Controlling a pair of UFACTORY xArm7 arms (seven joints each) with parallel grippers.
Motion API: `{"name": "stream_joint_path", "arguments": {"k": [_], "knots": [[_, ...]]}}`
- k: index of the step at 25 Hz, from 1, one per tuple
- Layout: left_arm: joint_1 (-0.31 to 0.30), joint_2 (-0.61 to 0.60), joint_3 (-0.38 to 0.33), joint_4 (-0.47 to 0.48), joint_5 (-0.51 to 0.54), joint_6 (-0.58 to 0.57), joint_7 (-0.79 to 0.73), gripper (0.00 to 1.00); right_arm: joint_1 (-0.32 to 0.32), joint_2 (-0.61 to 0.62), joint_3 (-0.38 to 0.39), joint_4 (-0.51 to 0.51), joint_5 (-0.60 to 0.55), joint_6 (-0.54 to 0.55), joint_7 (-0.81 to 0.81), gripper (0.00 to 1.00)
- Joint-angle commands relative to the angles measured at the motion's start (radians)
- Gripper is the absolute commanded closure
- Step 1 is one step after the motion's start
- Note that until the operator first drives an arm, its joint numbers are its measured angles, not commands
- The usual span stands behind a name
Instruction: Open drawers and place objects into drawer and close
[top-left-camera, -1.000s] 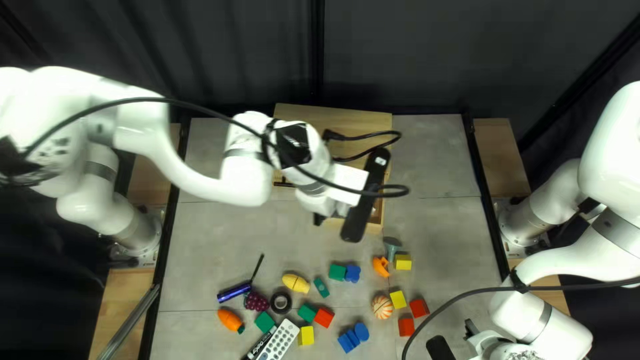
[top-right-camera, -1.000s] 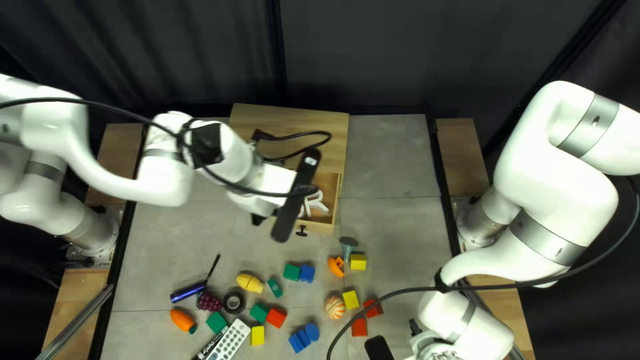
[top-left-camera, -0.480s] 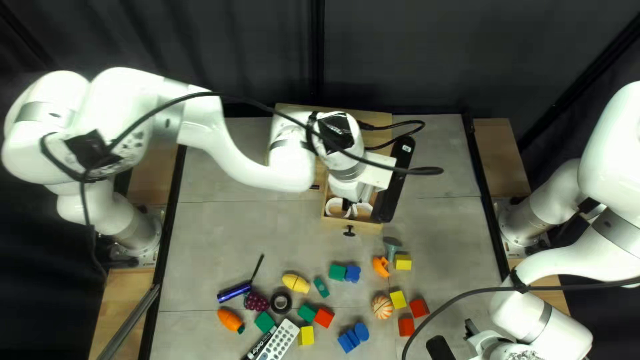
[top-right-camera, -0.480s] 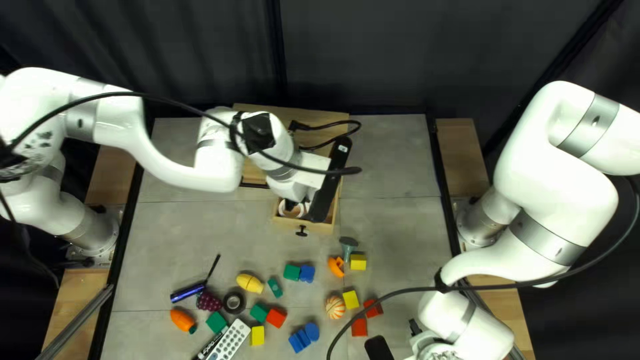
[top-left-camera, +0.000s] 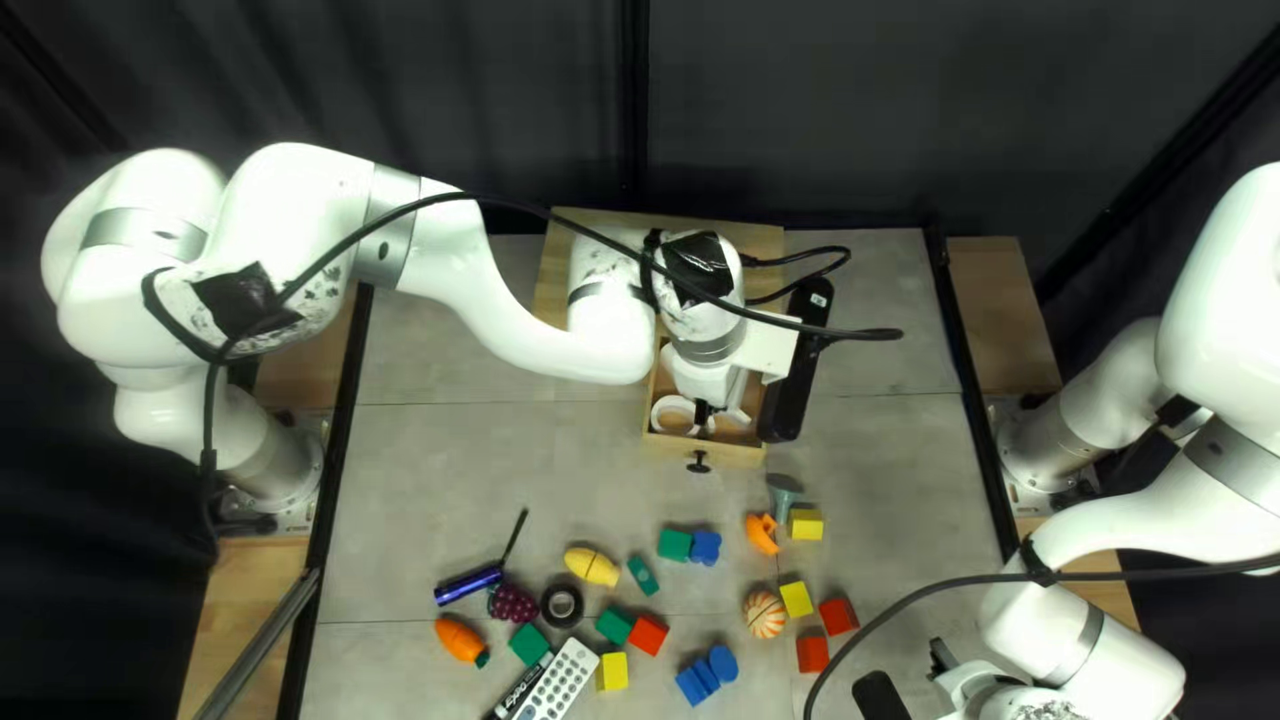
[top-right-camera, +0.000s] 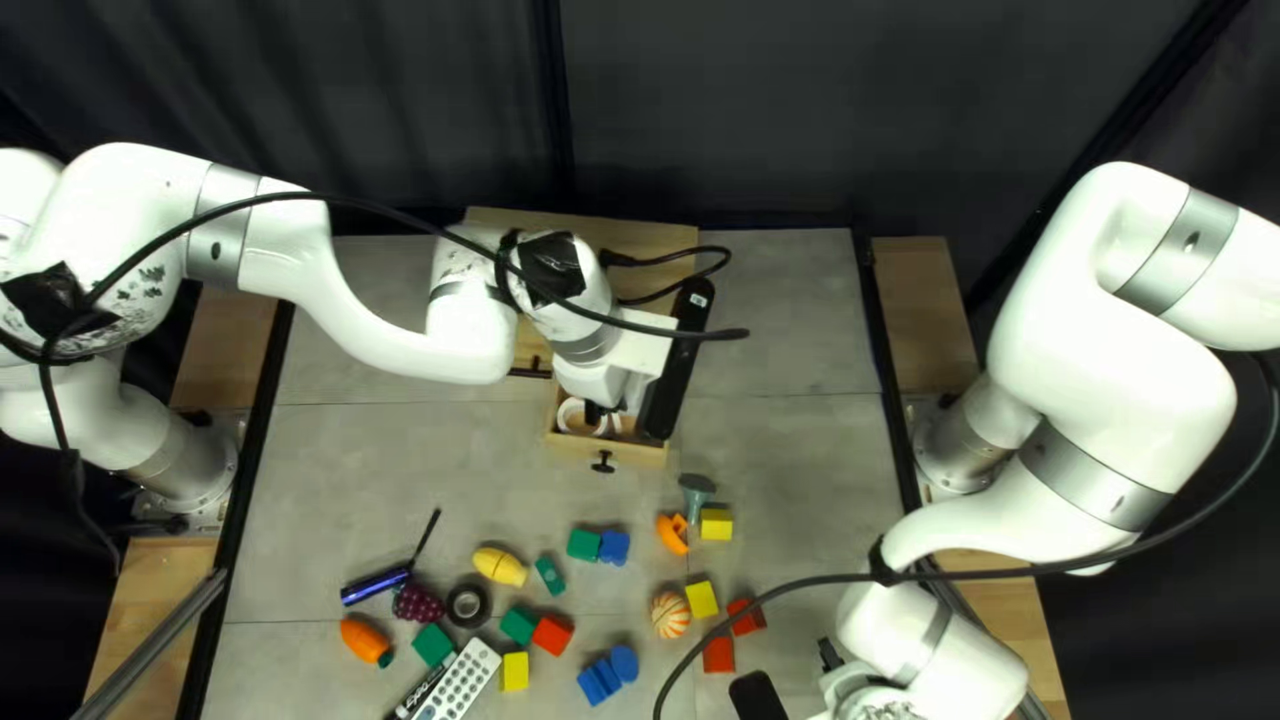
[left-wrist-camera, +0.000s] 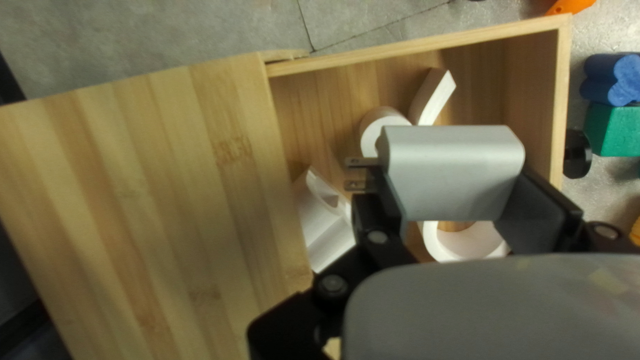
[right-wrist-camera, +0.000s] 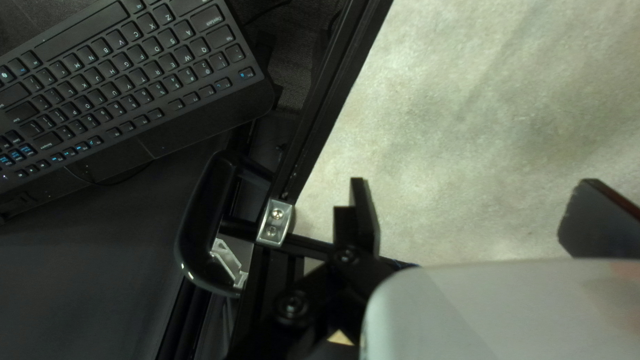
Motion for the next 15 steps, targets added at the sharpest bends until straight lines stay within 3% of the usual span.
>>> {"name": "stream_joint_path", "arguments": {"k": [1,8,11,13,14,15], "knots": [[0.002,0.042,-0.001,0.056,-0.009,0.036,0.006,1.0,0.0,0.0,0.0,0.0,0.0,0.0,0.0,0.0],[0.006,0.088,0.005,0.128,-0.007,0.085,0.015,1.0,0.0,0.0,0.0,0.0,0.0,0.0,0.0,0.0],[0.01,0.104,0.01,0.163,0.0,0.109,0.025,0.95,0.0,0.0,0.0,0.0,0.0,0.0,0.0,0.0],[0.013,0.107,0.013,0.172,0.003,0.116,0.031,0.84,0.0,0.0,0.0,0.0,0.0,0.0,0.0,0.0],[0.015,0.108,0.014,0.174,0.004,0.117,0.034,0.41,0.0,0.0,0.0,0.0,0.0,0.0,0.0,0.0],[0.017,0.108,0.015,0.175,0.006,0.117,0.037,0.28,0.0,0.0,0.0,0.0,0.0,0.0,0.0,0.0]]}}
